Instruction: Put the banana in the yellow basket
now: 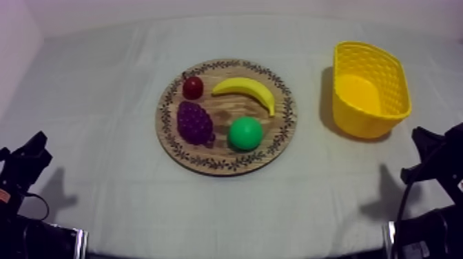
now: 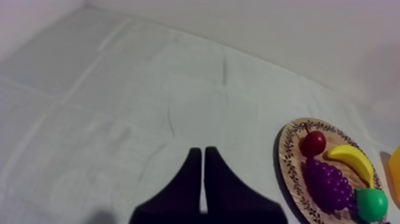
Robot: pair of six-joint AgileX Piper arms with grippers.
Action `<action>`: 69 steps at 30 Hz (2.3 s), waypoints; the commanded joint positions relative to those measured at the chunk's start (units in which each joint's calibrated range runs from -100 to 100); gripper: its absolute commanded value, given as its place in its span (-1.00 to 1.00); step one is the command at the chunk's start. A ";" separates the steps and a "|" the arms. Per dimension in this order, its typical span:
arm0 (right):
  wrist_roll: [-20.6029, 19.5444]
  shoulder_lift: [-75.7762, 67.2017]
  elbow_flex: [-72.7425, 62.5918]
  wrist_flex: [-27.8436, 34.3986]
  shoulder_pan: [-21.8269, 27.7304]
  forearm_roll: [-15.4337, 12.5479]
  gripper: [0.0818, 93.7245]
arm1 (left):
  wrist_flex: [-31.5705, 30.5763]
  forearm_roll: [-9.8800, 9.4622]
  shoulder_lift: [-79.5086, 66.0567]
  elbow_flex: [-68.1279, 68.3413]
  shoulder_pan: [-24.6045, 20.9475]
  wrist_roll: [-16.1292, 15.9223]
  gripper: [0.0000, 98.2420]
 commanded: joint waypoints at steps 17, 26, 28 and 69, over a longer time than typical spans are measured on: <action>0.02 -0.01 0.03 -0.08 -0.02 0.03 -0.99 | -0.02 0.02 -0.03 0.03 -0.01 0.00 -1.00; -0.40 -0.01 0.03 -0.08 0.17 0.03 -0.99 | -0.02 0.02 -0.03 0.03 -0.01 0.00 -1.00; 1.32 0.24 0.07 -0.52 0.23 -0.64 -0.99 | -0.02 0.02 -0.03 0.03 -0.01 0.00 -1.00; 6.63 101.56 -98.51 32.08 -26.41 7.38 -0.95 | -0.02 0.02 -0.03 0.03 -0.01 0.00 -1.00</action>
